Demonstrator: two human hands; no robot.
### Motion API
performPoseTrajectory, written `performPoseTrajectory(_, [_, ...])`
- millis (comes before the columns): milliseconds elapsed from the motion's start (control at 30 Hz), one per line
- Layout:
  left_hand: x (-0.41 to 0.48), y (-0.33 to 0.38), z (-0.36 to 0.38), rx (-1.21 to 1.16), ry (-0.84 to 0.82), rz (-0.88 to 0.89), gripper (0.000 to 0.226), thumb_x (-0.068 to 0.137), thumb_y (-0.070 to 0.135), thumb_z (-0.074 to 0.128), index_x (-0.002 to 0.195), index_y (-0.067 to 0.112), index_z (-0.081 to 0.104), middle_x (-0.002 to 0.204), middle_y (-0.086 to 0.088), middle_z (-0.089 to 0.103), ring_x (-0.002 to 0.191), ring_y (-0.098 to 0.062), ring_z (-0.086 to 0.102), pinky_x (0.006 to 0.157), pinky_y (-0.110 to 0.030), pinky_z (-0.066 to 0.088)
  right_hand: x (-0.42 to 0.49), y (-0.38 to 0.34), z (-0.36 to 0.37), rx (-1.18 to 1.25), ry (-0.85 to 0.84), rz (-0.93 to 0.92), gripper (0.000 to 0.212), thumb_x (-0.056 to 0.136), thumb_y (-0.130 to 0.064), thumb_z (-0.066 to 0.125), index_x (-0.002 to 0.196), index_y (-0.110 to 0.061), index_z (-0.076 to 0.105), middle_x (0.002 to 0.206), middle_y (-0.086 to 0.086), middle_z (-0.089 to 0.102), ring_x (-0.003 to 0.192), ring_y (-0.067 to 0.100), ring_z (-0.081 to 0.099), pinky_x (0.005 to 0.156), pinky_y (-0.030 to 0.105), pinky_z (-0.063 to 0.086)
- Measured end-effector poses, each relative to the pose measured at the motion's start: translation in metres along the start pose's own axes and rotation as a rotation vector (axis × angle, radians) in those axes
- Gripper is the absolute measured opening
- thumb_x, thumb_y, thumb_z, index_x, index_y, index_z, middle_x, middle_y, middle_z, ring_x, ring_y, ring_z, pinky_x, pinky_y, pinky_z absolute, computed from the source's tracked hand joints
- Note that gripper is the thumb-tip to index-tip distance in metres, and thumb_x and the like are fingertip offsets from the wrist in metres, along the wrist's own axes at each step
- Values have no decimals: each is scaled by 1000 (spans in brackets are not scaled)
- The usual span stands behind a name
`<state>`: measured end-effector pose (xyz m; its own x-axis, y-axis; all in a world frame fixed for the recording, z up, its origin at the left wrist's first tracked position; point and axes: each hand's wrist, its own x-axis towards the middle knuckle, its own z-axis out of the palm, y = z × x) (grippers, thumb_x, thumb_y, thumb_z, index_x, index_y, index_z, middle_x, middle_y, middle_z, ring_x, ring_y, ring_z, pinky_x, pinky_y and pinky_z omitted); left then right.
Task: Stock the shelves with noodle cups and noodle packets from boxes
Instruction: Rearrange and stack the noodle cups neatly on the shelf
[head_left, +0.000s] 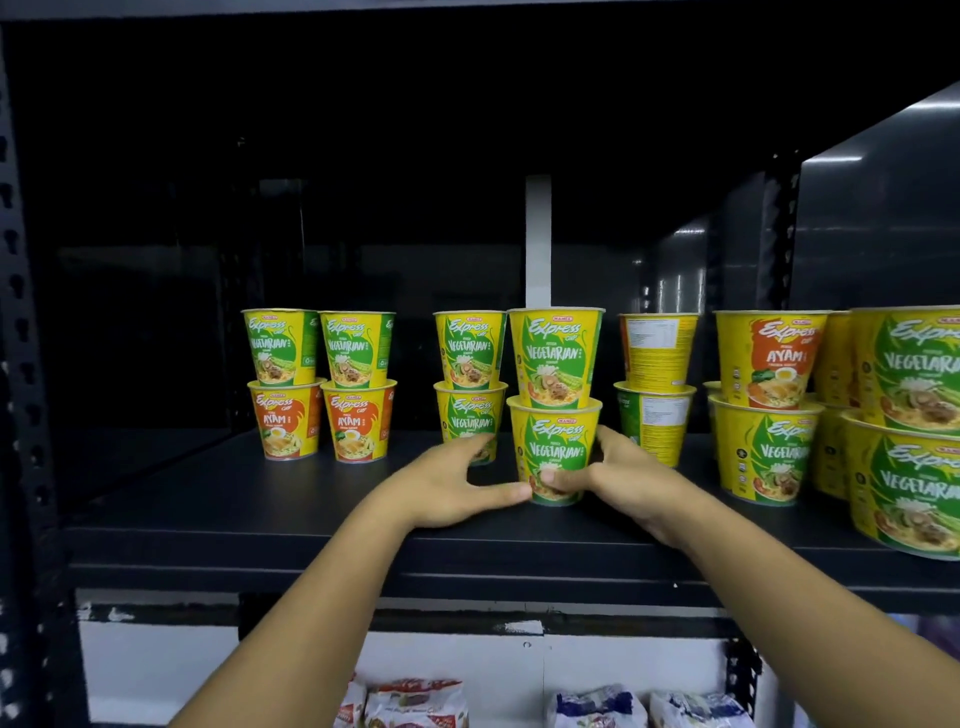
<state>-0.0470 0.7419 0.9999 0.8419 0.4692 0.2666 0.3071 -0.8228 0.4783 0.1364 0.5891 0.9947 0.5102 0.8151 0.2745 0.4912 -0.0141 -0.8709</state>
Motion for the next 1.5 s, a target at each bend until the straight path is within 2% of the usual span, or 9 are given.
performPoseTrajectory(100, [6, 1, 3, 141, -65, -58, 100, 79, 84, 60, 157, 23, 42, 164, 3, 37, 149, -17, 36, 116, -32, 32, 14, 0, -3, -33, 15, 13, 45, 78, -24, 89, 110, -31, 59, 106, -12, 73, 104, 9, 66, 97, 32, 48])
performPoseTrajectory(167, [7, 0, 3, 155, -94, -90, 97, 78, 86, 57, 153, 24, 49, 162, 4, 42, 148, -17, 38, 115, -33, 33, 26, 0, -3, -77, 34, 9, 53, 76, -28, 91, 117, -30, 58, 110, -10, 71, 105, 9, 65, 96, 33, 48])
performPoseTrajectory(333, [9, -2, 2, 155, -96, -87, 95, 80, 85, 57, 152, 24, 51, 159, 5, 45, 145, -17, 41, 109, -30, 34, 48, -3, -4, -120, 21, 9, 36, 83, -7, 84, 103, -28, 62, 103, -6, 71, 94, 8, 64, 93, 32, 45])
performPoseTrajectory(400, [10, -3, 2, 168, -92, -90, 94, 80, 85, 57, 151, 24, 52, 158, 4, 46, 143, -17, 43, 110, -31, 36, 58, -3, -3, -135, 28, 19, 38, 83, -6, 83, 110, -23, 64, 104, -4, 71, 101, 15, 66, 94, 32, 46])
performPoseTrajectory(533, [11, -6, 2, 174, -87, -92, 93, 78, 87, 56, 148, 26, 56, 153, 5, 52, 136, -17, 49, 109, -34, 41, 75, 10, -1, -164, 56, 31, 39, 80, -15, 87, 111, -25, 65, 108, -5, 73, 107, 17, 68, 100, 36, 47])
performPoseTrajectory(667, [11, -6, 2, 174, -86, -85, 91, 81, 85, 56, 149, 26, 54, 153, 4, 51, 138, -18, 48, 109, -34, 42, 85, 24, -1, -226, 146, 41, 76, 69, -41, 93, 130, -21, 51, 122, -3, 69, 113, 19, 65, 106, 46, 49])
performPoseTrajectory(867, [11, -5, 1, 181, -86, -78, 87, 85, 80, 56, 152, 25, 51, 158, 3, 47, 143, -19, 44, 112, -34, 38, 83, 23, 1, -348, 165, 1, 71, 81, -40, 85, 137, -18, 47, 132, 0, 66, 122, 22, 61, 108, 45, 47])
performPoseTrajectory(1167, [12, -4, 1, 177, -88, -79, 84, 87, 78, 57, 151, 24, 52, 156, 3, 48, 142, -18, 45, 109, -31, 38, 80, 25, 1, -380, 173, -38, 67, 85, -40, 82, 139, -18, 50, 134, 0, 65, 122, 21, 61, 99, 33, 46])
performPoseTrajectory(1500, [8, 0, -1, 171, -102, -75, 83, 88, 76, 57, 152, 23, 51, 158, 2, 47, 143, -19, 44, 109, -30, 36, 79, 24, 3, -471, 168, -49, 66, 89, -47, 75, 143, -19, 48, 139, 2, 62, 128, 23, 57, 100, 33, 43])
